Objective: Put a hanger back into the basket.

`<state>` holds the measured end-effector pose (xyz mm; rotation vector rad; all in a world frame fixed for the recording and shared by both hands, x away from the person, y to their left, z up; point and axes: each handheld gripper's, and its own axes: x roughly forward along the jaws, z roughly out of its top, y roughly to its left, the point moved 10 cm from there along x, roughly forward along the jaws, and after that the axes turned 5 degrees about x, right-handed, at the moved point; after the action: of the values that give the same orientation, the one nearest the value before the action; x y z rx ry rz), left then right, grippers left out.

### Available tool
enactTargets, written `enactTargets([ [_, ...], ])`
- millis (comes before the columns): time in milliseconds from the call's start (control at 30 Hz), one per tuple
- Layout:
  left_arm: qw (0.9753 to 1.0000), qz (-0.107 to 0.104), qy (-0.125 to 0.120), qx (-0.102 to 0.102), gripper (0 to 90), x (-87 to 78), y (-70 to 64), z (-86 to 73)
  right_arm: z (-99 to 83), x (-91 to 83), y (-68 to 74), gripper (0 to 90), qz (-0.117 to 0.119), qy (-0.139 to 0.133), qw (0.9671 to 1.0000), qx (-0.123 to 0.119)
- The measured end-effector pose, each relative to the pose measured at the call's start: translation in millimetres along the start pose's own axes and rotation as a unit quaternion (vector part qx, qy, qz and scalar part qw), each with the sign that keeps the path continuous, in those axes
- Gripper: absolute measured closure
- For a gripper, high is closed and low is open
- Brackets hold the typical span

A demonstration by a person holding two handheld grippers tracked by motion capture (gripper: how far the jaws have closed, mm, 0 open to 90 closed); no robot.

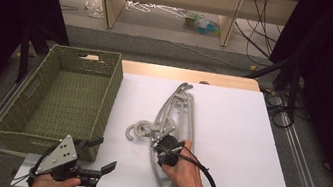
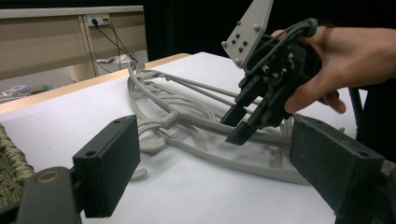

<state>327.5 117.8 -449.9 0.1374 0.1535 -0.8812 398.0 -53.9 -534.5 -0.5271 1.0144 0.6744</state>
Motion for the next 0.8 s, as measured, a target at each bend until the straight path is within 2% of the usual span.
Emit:
enactTargets([
  [100, 1.0, 0.003, 0.006, 0.0, 16.3, -1.2, 0.0, -0.4, -1.1, -1.6, -3.6, 66.9, 0.013, 0.002, 0.9998, 0.012],
  [167, 1.0, 0.004, 0.006, -0.005, 16.4, -0.9, -0.5, -0.6, -1.7, -4.8, -5.6, 68.1, 0.02, 0.0, 0.9997, 0.011],
  [333, 1.0, 0.004, 0.004, 0.0, 16.3, -1.2, 0.5, 0.3, -0.7, -26.8, -11.2, 69.1, 0.026, -0.004, 0.9996, 0.008],
  [367, 1.0, 0.005, 0.004, -0.005, 16.3, -1.1, -0.1, 0.1, -0.1, -30.5, -10.8, 69.2, 0.03, -0.006, 0.9995, 0.01],
  [400, 1.0, 0.004, 0.003, 0.001, 16.3, -1.4, 0.2, 0.4, 0.4, -35.8, -12.6, 69.7, 0.032, -0.009, 0.9994, 0.01],
  [433, 1.0, 0.004, 0.003, -0.005, 16.3, -1.6, -0.6, 0.4, 0.0, -39.3, -14.7, 70.1, 0.034, -0.009, 0.9993, 0.012],
  [533, 1.0, 0.005, 0.002, -0.003, 16.3, -1.9, 0.1, 0.9, -8.1, -45.8, -25.2, 71.8, 0.025, 0.001, 0.9997, 0.003],
  [700, 1.0, 0.004, 0.002, -0.003, 16.3, -1.3, -0.6, 1.1, -35.3, -34.7, -42.3, 75.2, 0.002, 0.04, 0.9991, -0.013],
  [767, 1.0, 0.0, 0.002, 0.007, 16.3, -1.5, -0.9, 1.5, -40.3, -28.3, -44.4, 75.1, 0.003, 0.046, 0.9988, -0.013],
  [800, 1.0, 0.001, 0.003, 0.005, 16.3, -1.4, -1.1, 1.4, -43.6, -20.8, -44.8, 75.0, 0.004, 0.054, 0.9984, -0.014],
])
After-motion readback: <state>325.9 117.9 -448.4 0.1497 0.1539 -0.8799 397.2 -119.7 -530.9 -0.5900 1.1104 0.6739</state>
